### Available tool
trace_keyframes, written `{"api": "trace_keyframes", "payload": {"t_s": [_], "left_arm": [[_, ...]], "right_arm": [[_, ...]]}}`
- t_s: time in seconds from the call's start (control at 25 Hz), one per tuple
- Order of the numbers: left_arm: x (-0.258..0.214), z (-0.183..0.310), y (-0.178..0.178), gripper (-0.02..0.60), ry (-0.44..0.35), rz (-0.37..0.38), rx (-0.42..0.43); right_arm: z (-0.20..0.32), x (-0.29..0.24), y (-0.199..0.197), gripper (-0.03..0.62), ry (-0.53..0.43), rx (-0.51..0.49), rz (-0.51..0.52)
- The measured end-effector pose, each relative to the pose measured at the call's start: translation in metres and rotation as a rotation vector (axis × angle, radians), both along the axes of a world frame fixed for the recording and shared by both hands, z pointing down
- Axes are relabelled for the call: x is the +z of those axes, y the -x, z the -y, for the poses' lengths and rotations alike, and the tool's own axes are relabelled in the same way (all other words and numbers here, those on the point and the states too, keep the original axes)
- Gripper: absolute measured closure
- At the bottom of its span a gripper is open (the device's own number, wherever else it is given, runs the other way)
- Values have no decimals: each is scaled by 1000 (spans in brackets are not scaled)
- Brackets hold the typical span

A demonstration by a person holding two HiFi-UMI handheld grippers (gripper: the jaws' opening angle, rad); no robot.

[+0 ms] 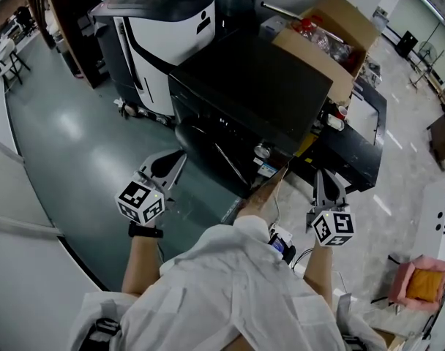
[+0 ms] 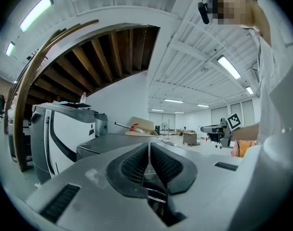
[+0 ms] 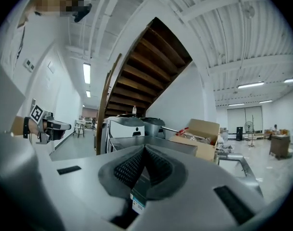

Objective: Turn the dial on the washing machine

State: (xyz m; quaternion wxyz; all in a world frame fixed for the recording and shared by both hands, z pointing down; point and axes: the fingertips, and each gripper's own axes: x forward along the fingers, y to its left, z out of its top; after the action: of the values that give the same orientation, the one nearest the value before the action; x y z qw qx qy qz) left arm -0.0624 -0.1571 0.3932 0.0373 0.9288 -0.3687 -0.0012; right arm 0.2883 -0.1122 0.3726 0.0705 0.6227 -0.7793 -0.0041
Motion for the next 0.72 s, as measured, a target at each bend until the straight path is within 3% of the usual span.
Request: {"api": "trace_keyframes", "payload": {"t_s": [0.2, 0.72], "left_arm": [[4, -4, 3, 565, 12, -12, -4], [3, -3, 3, 565, 10, -3, 2]], "right_arm": [[-3, 0, 8, 594, 2, -20, -45], [0, -1, 18, 594, -5, -52, -29]]}}
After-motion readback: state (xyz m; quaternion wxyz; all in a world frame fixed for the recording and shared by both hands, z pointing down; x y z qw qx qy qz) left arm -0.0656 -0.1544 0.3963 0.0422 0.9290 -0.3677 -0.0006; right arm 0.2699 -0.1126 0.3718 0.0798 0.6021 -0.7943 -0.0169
